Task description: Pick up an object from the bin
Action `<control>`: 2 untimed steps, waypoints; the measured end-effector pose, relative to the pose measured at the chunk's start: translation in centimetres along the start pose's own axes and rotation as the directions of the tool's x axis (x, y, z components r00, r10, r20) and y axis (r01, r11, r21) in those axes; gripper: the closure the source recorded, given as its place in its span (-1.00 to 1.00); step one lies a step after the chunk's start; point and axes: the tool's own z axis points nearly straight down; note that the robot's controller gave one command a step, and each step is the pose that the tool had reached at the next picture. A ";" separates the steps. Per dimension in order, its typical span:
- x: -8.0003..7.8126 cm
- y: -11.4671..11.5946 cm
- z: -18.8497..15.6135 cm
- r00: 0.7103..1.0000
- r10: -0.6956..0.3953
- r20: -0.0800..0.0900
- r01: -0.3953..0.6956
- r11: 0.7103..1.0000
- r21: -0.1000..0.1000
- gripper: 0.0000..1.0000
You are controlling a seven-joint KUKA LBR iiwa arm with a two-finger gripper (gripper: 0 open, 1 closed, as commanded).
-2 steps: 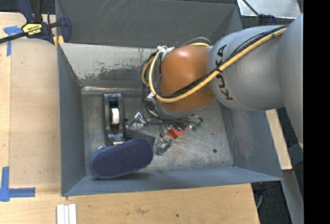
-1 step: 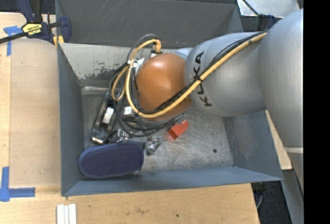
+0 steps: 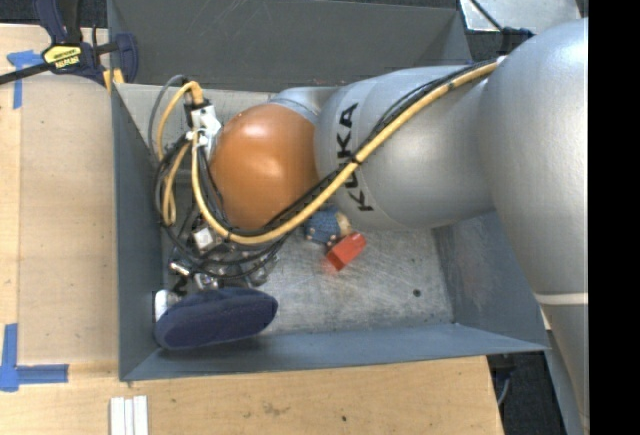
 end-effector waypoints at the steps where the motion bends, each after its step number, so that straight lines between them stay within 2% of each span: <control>1: -0.8 -0.1 -0.2 1.000 0.000 0.015 0.000 1.000 0.005 1.00; 2: -0.8 -0.2 -2.6 1.000 0.002 0.006 -0.002 1.000 -0.003 1.00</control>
Offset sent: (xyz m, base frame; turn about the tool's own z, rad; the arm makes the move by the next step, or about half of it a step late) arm 0.0000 0.0000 0.0000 0.0000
